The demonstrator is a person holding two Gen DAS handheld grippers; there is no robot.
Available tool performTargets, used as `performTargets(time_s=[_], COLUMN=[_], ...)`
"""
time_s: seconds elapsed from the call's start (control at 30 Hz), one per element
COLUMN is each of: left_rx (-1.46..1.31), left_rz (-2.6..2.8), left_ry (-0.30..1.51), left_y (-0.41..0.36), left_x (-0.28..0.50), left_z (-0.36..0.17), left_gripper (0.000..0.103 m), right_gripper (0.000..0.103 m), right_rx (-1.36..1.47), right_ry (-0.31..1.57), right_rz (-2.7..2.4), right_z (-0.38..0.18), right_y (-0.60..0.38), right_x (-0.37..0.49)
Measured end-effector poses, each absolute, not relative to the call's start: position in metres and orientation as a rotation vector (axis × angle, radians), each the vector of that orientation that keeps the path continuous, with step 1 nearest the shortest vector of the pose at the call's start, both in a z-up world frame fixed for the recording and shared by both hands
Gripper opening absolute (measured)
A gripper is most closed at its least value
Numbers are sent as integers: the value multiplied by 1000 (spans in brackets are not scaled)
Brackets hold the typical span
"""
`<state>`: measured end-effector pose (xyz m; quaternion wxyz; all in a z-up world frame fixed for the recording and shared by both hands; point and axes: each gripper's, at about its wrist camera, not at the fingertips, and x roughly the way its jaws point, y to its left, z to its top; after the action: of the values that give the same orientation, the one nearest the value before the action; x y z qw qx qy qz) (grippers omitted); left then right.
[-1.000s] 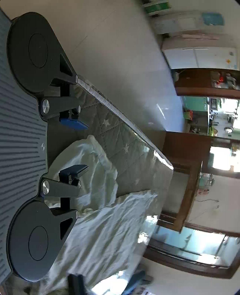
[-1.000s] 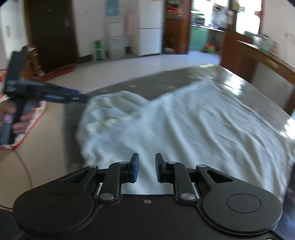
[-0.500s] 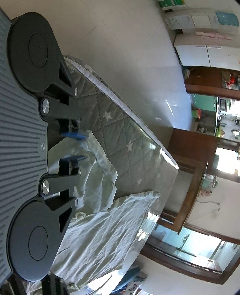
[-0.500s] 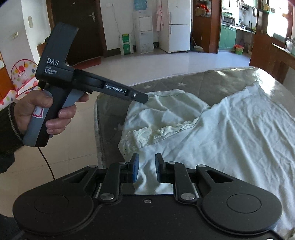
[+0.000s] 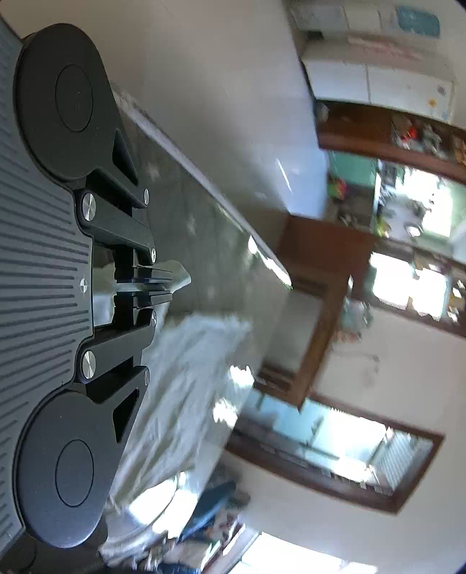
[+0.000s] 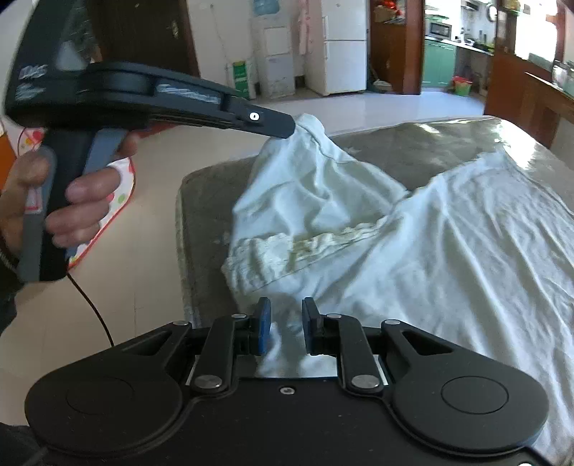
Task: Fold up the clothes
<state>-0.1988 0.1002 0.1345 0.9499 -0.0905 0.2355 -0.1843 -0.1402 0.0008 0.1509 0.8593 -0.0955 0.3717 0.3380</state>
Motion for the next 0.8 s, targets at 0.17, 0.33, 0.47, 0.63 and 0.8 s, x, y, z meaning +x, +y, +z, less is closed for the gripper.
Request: performTargets(time_s=[0.17, 0.33, 0.47, 0.63, 0.8], left_rx=[-142, -53, -44, -143, -228], left_rz=[-515, -635, -553, -322, -151], left_ry=[428, 455, 481, 517, 544], left_y=[70, 35, 42, 89, 125], left_x=[-213, -223, -228, -225, -217], left_z=[139, 125, 116, 110, 106], left_gripper=[4, 4, 4, 5, 7], right_gripper=[20, 20, 20, 20, 20], right_rx=[-190, -159, -144, -138, -136], right_ry=[767, 760, 753, 748, 754], right_rz=[633, 537, 513, 532, 577], right_z=[156, 162, 162, 159, 156], right_y=[-26, -59, -68, -67, -57], right_x=[-140, -134, -132, -134, -134])
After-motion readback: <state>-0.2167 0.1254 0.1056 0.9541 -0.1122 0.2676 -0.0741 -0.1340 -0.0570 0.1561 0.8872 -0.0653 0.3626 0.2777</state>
